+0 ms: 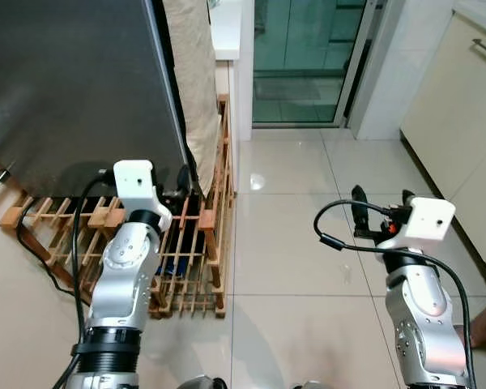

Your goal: Restocking fridge

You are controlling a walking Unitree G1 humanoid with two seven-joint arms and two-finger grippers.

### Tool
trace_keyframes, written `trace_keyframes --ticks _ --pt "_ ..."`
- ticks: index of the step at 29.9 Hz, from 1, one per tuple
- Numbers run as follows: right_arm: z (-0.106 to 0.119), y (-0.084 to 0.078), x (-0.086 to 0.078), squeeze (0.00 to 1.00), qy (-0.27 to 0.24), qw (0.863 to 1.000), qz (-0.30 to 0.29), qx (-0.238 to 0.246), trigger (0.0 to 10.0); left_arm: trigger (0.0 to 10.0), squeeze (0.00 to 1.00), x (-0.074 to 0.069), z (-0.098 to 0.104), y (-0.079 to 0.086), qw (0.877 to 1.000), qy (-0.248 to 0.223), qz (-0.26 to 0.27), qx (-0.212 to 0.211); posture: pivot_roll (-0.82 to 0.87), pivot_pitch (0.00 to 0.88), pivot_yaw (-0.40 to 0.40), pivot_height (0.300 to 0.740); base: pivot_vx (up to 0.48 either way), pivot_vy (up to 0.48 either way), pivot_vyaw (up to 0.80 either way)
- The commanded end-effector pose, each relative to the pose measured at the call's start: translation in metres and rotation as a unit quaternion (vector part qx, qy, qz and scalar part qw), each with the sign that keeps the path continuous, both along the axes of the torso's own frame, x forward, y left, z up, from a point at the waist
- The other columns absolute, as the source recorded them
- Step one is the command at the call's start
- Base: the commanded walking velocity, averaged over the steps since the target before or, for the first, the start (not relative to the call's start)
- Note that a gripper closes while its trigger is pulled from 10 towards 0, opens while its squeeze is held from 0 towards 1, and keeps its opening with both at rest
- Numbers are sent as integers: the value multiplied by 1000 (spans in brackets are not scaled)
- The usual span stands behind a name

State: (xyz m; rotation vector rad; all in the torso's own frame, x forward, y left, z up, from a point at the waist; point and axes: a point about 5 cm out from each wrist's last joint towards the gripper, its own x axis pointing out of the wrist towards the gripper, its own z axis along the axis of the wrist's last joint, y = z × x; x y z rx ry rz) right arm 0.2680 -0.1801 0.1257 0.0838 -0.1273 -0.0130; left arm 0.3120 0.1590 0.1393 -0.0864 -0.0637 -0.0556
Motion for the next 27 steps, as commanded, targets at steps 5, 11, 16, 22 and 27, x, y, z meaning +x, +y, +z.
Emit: trace_keyframes --ticks 5,11,16,22,27 --pt "5 3 5 0 -7 1000 12 -5 10000 10000 0 1 18 5 999 -32 30 8 -77 0 61 740 361 -311 0" --pt "4 6 8 0 -3 1000 24 -8 10000 10000 0 1 23 8 998 -41 51 9 -75 0 54 740 407 -221 0" --pt "5 6 11 0 -4 999 31 -12 10000 10000 0 4 27 1 998 -47 39 15 -76 0 52 740 0 0 0" --pt "6 7 12 0 -4 999 36 -12 10000 10000 0 19 37 -7 999 -44 20 8 -75 0 53 740 0 0 0" --pt "4 11 13 0 -2 999 42 -11 10000 10000 0 32 51 -21 999 -52 -5 10 -76 0 53 740 0 0 0"
